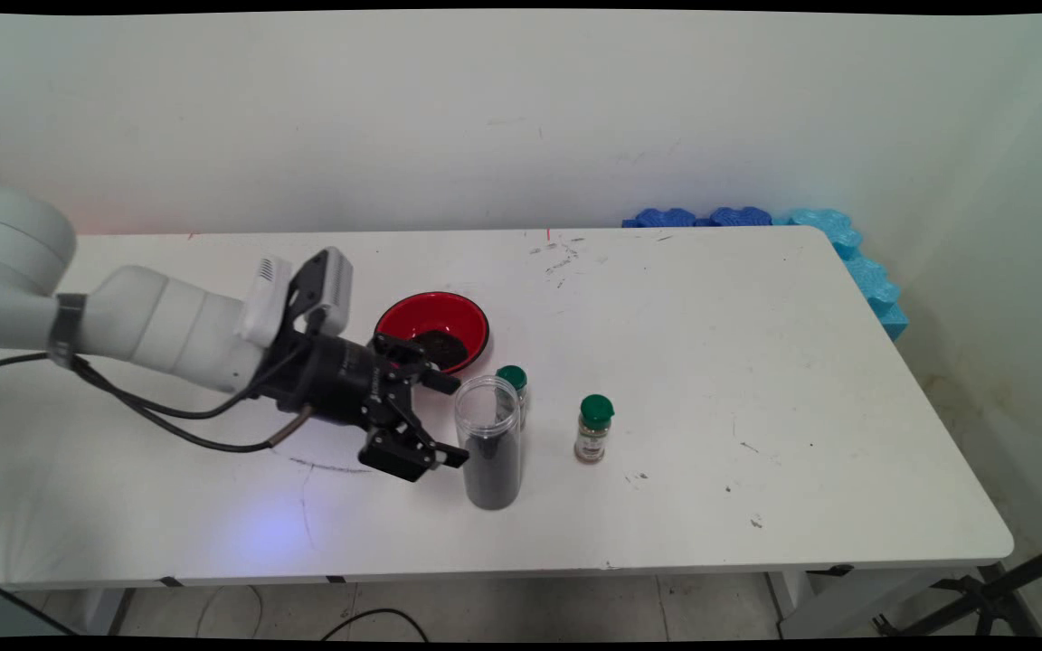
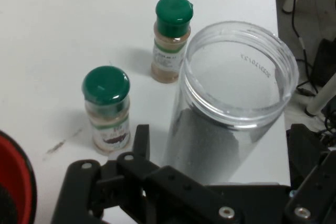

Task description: Pick up the black seasoning powder from the table

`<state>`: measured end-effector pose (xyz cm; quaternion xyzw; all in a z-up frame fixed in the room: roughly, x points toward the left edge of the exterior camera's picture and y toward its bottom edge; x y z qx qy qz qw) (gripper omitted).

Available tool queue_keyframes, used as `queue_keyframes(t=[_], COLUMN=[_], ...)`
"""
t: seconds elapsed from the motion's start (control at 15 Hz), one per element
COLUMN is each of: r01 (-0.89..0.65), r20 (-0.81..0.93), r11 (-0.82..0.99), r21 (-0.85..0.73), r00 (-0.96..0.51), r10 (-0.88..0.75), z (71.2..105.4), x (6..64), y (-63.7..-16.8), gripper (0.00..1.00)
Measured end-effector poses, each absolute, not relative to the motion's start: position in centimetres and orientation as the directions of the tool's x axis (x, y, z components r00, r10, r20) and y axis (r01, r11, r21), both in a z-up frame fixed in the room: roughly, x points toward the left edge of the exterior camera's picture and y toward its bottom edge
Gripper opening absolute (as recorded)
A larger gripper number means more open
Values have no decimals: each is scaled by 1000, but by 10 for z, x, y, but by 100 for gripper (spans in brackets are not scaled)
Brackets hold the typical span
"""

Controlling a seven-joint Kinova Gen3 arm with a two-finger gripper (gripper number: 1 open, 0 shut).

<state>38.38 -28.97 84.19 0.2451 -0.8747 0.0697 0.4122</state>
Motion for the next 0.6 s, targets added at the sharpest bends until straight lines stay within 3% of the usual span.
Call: queue_keyframes(t=[0.6], r01=[-461], r20=[760], r11=[884], r21=[77], r00=[-546], r10=[-351], z=[826], x=[368], y=[-301], gripper=[100])
